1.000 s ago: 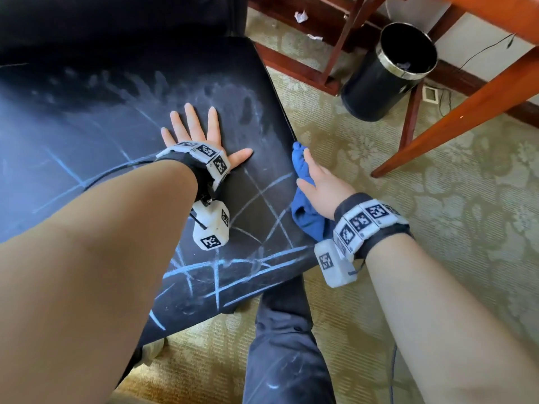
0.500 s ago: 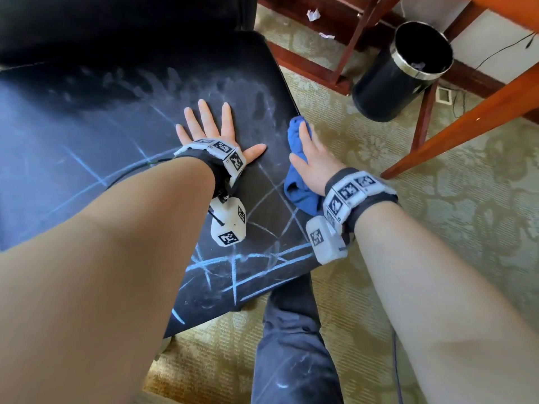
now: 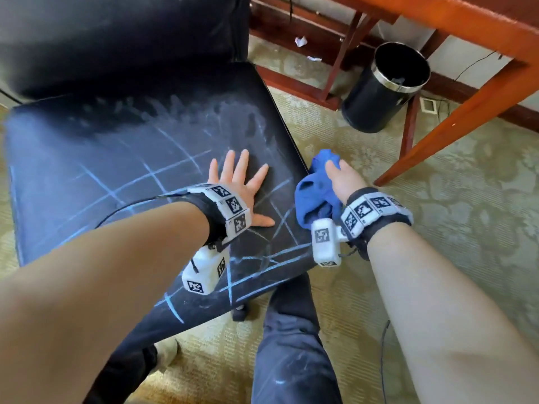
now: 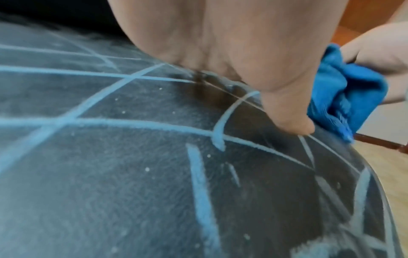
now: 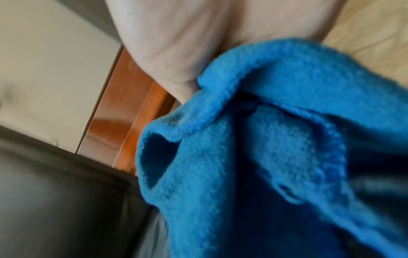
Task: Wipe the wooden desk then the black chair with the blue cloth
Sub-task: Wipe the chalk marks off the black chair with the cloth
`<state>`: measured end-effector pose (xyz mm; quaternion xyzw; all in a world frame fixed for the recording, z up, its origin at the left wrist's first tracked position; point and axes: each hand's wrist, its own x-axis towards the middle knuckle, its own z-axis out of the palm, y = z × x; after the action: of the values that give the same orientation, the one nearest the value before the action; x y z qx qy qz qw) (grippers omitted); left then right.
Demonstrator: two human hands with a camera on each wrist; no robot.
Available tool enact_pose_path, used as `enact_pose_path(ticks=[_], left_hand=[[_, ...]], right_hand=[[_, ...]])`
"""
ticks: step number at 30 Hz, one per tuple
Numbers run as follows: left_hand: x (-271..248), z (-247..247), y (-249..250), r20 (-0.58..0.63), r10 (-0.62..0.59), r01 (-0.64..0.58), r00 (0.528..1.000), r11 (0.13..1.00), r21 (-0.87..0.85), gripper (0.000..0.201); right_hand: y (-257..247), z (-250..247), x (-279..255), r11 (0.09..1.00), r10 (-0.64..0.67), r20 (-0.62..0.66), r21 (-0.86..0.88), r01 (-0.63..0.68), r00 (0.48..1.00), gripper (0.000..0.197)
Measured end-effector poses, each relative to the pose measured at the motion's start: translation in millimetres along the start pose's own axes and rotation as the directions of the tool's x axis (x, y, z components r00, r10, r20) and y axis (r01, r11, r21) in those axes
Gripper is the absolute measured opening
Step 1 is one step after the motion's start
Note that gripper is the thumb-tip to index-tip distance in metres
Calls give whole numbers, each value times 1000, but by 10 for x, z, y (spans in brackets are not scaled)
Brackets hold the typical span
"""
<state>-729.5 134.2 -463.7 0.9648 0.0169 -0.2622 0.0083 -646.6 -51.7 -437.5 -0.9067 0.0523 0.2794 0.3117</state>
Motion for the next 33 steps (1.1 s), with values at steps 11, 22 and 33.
enact_pose_path(ticks=[11, 22, 33], left_hand=[[163, 45, 229, 13, -45, 45, 999, 999, -15, 122], [203, 51, 217, 25, -65, 65, 998, 998, 11, 122], [240, 56, 188, -8, -51, 50, 999, 998, -33, 123]], right_hand=[[324, -317, 73, 961, -238, 25, 149, 232, 971, 46], [774, 94, -131, 874, -337, 379, -215, 436, 862, 54], [354, -38, 66, 920, -317, 215, -169, 354, 924, 51]])
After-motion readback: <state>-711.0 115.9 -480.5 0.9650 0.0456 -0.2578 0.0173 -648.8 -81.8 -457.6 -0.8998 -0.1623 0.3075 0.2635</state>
